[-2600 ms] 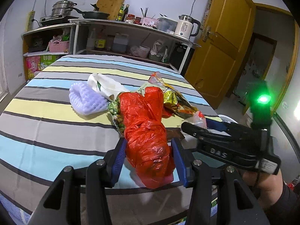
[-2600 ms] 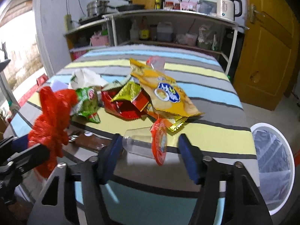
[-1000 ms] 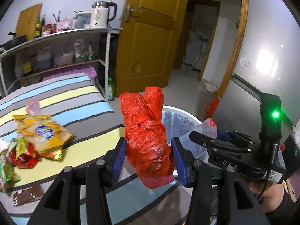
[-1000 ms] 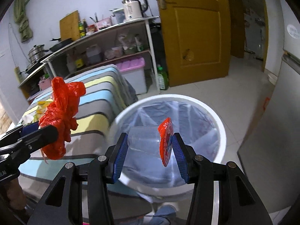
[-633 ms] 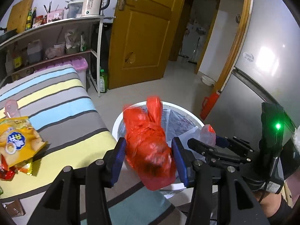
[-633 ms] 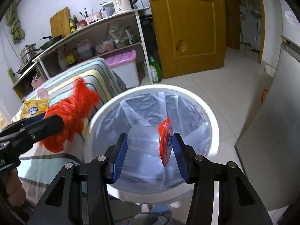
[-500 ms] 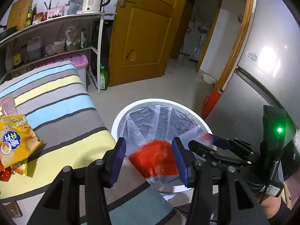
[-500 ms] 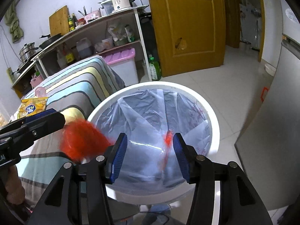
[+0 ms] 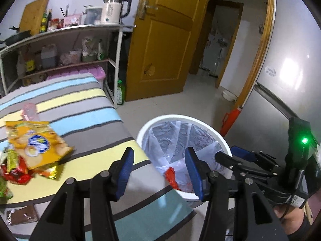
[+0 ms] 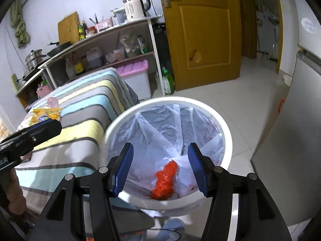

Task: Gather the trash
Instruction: 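Move both tools back over the table toward the remaining trash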

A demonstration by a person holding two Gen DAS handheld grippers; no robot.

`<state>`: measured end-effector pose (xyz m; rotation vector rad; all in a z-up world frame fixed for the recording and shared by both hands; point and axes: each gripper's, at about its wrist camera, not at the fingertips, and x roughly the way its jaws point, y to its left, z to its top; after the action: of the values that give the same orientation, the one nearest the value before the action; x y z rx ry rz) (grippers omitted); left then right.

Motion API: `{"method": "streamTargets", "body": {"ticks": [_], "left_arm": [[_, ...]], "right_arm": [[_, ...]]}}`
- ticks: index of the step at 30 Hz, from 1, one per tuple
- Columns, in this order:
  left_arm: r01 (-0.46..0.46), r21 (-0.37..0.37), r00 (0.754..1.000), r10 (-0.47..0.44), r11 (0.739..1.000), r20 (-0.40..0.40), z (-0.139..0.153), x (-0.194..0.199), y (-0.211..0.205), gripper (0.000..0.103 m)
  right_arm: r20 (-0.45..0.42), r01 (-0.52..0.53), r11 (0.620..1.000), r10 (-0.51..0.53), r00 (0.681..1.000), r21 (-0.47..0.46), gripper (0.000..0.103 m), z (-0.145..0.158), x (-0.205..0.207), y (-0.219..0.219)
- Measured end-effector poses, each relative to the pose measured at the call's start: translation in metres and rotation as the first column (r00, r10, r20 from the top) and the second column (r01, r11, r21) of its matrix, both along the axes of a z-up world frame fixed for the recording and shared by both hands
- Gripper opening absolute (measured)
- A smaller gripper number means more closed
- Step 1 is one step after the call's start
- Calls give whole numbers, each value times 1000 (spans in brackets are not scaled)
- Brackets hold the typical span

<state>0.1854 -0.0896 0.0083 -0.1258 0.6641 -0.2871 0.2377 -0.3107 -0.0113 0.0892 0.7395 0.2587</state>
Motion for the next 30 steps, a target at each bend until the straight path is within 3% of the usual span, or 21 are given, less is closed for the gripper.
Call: {"method": "streamTargets", "body": {"ticks": [12, 19, 30], "left_arm": [[-116, 6, 990, 115, 993, 87, 21, -62, 50, 55], [-180, 13, 979, 178, 983, 103, 19, -84, 79, 55], [-285, 37, 954, 279, 958, 111, 6, -121, 122, 55]], "right_arm": [[121, -100, 995, 98, 988, 9, 57, 43, -50, 51], [142, -192, 981, 193, 971, -21, 57, 48, -70, 85], [132, -324, 946, 320, 938, 10, 57, 47, -81, 126]]}}
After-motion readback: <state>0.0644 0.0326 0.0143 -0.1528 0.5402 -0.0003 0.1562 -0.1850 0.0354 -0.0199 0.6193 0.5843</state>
